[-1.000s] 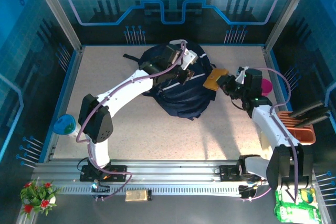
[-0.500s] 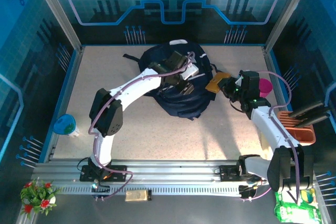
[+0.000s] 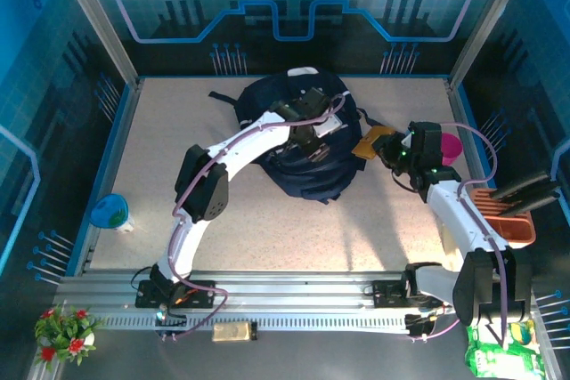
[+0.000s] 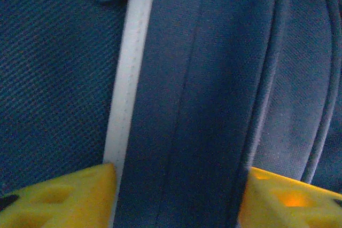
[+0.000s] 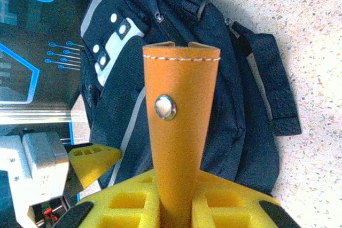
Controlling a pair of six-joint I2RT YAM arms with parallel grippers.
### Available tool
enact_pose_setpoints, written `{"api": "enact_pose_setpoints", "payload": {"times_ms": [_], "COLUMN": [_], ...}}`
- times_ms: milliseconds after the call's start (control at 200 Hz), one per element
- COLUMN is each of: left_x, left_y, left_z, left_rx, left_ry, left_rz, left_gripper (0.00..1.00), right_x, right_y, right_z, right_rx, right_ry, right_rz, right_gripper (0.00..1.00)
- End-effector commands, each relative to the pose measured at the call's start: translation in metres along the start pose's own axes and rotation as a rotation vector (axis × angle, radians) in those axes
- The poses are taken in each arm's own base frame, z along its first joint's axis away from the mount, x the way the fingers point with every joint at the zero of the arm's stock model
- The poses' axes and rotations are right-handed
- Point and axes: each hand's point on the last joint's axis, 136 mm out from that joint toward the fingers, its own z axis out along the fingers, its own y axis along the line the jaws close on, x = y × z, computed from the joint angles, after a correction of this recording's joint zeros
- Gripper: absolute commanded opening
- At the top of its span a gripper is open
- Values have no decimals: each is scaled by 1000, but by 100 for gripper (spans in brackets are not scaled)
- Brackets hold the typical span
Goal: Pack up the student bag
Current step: Open the student bag at the top-center of the table, then place the card holder in the student bag.
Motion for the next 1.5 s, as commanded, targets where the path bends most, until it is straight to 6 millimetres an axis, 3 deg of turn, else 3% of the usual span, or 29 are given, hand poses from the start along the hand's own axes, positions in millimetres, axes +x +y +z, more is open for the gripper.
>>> {"api": "enact_pose_setpoints", "payload": {"times_ms": [0,345,550,740,945,1045,1080,1111,1221,1296,1396,1496], "left_x": [-7,-25,-44,-71,-91,-96,-96,-96,-94,-93,-89,-88], "left_y": [19,16,5,-5,-5,-5,-4,-3,2,4,8,9], "left_z": [-10,-37,-58,-91,-118,-124,-125,-124,-123,-123,-122,-121], "left_rx": [-48,182,276,344,372,382,381,376,363,359,355,356], "left_ry": [1,-85,-171,-307,-423,-447,-449,-450,-444,-443,-438,-437], "left_rz": [-40,-189,-220,-256,-305,-322,-328,-335,-358,-366,-378,-382], "left_gripper": [48,13,4,2,1,2,1,1,1,1,2,2], "right_x": [-5,0,17,32,43,48,52,48,49,51,50,51], "right_y": [0,8,26,44,61,74,67,76,68,65,59,49], "right_z": [-7,-6,6,21,51,70,80,85,101,101,86,70], "right_rx": [-1,-40,-100,-148,-179,-179,-146,-153,-104,-82,-48,-19], "right_ry": [-25,-3,52,90,107,128,138,133,147,166,164,161], "right_rz": [-13,-7,-9,8,44,33,35,36,58,64,54,34], "right_gripper": [17,17,17,18,18,18,19,20,27,37,49,52]}}
